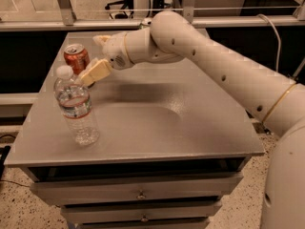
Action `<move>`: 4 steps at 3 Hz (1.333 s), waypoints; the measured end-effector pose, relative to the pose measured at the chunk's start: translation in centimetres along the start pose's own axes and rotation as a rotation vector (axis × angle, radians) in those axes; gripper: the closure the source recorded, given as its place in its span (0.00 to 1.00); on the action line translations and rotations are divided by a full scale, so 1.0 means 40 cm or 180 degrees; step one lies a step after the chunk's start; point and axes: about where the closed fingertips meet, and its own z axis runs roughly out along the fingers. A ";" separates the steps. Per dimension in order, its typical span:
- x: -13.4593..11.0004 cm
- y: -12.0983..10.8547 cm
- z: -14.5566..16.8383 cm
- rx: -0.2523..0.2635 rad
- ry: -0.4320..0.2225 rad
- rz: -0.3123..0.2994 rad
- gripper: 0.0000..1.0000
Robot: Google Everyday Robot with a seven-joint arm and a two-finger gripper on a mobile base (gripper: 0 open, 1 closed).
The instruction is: Pick coke can
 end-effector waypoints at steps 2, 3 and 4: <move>0.007 -0.001 0.082 -0.0044 -0.0167 0.0080 0.15; 0.006 -0.014 0.088 0.0016 -0.0240 0.0119 0.38; -0.009 -0.034 0.057 0.0112 -0.0340 0.0143 0.61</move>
Offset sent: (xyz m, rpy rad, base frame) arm 0.0139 0.0345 -0.0205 0.0926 0.0343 -0.0128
